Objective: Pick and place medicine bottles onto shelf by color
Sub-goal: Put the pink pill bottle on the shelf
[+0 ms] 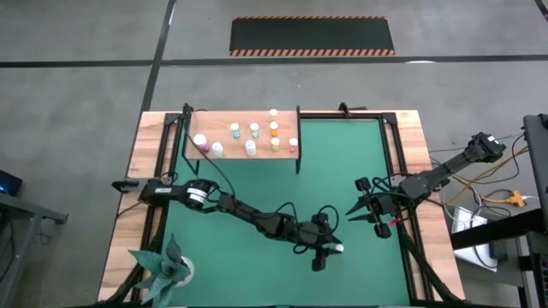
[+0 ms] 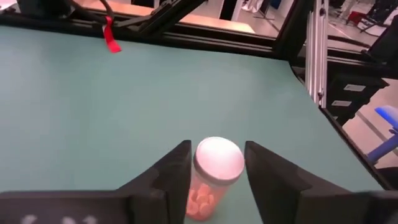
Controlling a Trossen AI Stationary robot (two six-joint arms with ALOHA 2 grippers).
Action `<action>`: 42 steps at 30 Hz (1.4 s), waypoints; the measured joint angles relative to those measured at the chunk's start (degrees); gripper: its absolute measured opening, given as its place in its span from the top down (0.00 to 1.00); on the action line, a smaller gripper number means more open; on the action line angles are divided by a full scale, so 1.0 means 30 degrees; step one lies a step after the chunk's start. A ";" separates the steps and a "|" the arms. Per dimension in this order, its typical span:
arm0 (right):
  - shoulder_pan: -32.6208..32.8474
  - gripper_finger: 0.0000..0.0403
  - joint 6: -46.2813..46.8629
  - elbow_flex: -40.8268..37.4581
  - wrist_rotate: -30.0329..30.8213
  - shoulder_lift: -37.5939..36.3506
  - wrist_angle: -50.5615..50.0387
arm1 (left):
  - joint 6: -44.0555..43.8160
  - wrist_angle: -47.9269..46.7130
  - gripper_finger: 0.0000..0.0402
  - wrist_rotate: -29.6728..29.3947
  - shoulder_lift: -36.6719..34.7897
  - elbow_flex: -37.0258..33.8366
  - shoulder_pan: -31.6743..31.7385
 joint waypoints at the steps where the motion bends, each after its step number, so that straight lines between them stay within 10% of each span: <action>1: 0.0003 0.84 0.0000 0.0000 0.0000 0.0000 0.0000 | -0.0004 0.0034 0.69 0.0000 0.0000 0.0000 -0.0006; 11: 0.0000 0.85 0.0116 -0.0007 0.0000 0.0000 0.0000 | -0.0072 -0.0005 0.85 0.0073 -0.0015 0.0000 -0.0096; 28: 0.0000 0.84 0.0351 -0.0007 0.0000 0.0000 -0.0015 | 0.2364 -0.0359 0.85 -0.0083 -0.0876 -0.0020 -0.0169; 42: 0.0002 0.85 0.0931 -0.0007 0.0000 -0.0021 -0.0016 | 1.2045 -0.3441 0.44 0.1090 -0.1318 0.0093 -0.0395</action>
